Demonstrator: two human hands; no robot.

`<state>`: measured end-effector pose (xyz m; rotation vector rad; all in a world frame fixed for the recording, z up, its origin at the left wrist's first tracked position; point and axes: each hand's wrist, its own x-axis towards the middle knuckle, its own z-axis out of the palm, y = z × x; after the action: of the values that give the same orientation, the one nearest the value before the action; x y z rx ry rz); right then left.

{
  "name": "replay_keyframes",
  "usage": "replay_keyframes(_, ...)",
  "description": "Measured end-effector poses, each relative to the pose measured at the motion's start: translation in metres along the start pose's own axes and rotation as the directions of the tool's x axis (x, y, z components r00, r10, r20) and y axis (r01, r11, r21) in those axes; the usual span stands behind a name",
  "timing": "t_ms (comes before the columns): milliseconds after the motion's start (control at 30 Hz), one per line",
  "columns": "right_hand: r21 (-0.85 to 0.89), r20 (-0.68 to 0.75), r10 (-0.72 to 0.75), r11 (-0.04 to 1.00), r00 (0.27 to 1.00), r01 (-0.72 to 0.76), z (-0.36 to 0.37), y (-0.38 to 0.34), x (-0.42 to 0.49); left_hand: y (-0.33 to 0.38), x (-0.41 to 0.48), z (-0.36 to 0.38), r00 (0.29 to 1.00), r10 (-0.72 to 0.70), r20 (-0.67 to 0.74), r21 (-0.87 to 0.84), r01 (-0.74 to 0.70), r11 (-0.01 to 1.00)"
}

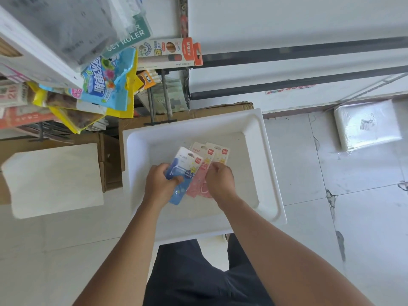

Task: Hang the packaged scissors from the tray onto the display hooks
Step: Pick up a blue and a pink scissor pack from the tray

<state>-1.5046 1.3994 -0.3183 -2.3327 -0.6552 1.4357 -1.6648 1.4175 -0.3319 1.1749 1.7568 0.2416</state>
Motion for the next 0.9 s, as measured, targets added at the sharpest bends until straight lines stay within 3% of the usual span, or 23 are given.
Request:
replay_keyframes(133, -0.081, -0.025, 0.019, 0.997, 0.999, -0.021, 0.003, -0.013, -0.006, 0.006, -0.022, -0.021, 0.996, -0.022, -0.086, -0.174, 0.007, 0.985)
replay_keyframes(300, -0.373, -0.085, 0.010, 0.927, 0.996, -0.041, 0.024, -0.024, -0.006, 0.012, -0.040, -0.039, 0.994, -0.036, -0.100, -0.301, 0.004, 0.953)
replay_keyframes(367, -0.403, -0.103, -0.011, 0.914, 0.995, -0.032, 0.032, -0.025, -0.006, 0.016, -0.044, -0.041, 0.994, -0.032, -0.104, -0.314, -0.002, 0.949)
replay_keyframes(433, -0.321, -0.126, -0.017, 0.947, 0.992, -0.025, 0.034, -0.024, -0.007, 0.018, -0.048, -0.043, 0.992, -0.034, -0.119, -0.339, -0.008, 0.941)
replay_keyframes(567, 0.064, -0.076, -0.012, 0.998, 0.997, 0.017, 0.020, -0.026, -0.019, 0.023, -0.054, -0.047, 0.990, -0.057, -0.128, -0.420, -0.002, 0.908)
replay_keyframes(900, 0.353, -0.051, -0.191, 0.915, 0.980, 0.197, -0.051, -0.030, -0.079, 0.057, -0.093, -0.070, 0.993, 0.005, -0.116, -0.559, -0.069, 0.827)
